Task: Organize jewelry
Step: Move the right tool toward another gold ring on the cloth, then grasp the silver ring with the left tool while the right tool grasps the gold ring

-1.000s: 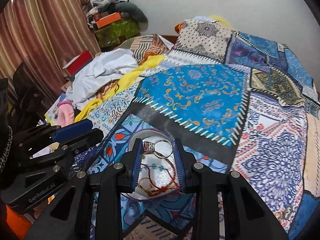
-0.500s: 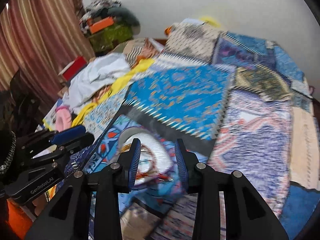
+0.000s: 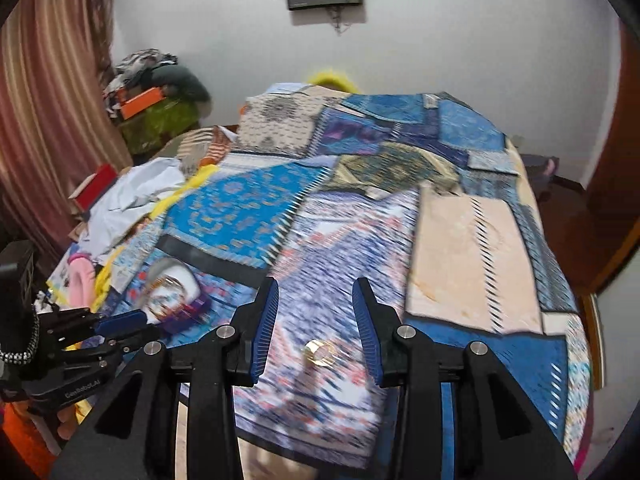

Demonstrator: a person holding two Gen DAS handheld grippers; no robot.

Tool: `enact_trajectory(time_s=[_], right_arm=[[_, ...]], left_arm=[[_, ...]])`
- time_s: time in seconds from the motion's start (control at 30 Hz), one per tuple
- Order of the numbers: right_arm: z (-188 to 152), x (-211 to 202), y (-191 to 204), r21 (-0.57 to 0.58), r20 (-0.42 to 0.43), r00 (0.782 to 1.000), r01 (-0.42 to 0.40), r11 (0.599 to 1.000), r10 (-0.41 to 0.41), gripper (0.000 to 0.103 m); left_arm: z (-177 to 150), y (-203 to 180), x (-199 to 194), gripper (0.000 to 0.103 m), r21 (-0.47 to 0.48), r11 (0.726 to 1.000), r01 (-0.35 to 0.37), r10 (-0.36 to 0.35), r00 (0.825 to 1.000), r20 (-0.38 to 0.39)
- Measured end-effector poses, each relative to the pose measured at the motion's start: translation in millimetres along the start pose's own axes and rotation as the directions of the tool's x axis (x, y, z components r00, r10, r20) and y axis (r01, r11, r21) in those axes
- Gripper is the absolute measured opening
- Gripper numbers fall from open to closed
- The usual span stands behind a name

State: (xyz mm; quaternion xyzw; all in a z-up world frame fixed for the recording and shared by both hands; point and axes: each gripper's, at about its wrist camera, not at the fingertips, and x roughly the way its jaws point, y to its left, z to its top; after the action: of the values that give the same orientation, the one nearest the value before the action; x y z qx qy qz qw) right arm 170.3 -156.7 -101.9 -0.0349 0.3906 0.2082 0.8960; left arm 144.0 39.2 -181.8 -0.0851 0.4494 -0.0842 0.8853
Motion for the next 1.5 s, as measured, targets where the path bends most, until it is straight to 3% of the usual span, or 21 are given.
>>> enact_trajectory(time_s=[0.37,0.6,1.1,1.27,1.5], right_arm=[[-26,-2,-42,0.050,-0.025,1.000,0.004,0.999,-0.003,0.035],[-32,3,-47,0.044,-0.032,0.999,-0.014,0.999,0.015,0.035],[-40,11,-46,0.002,-0.060,0.997,-0.037,0.999,0.037,0.035],[-39,17,-36,-0.024,-0.079,0.995,-0.070,0.997,0.068,0.035],[-34,35,-29,-0.053,-0.104,0.994,-0.032,0.998,0.026,0.035]], left_arm=[[4,11,41,0.016,-0.104,0.992,-0.069,0.060,0.995,-0.081],[9,14,53,0.016,-0.099,0.988,-0.119,0.111,0.991,-0.080],[20,7,71,0.016,-0.090,0.987,-0.134,0.128,0.990,-0.064],[19,8,74,0.009,-0.085,0.985,-0.151,0.147,0.988,-0.053],[15,6,66,0.008,-0.063,0.992,-0.113,0.110,0.993,-0.049]])
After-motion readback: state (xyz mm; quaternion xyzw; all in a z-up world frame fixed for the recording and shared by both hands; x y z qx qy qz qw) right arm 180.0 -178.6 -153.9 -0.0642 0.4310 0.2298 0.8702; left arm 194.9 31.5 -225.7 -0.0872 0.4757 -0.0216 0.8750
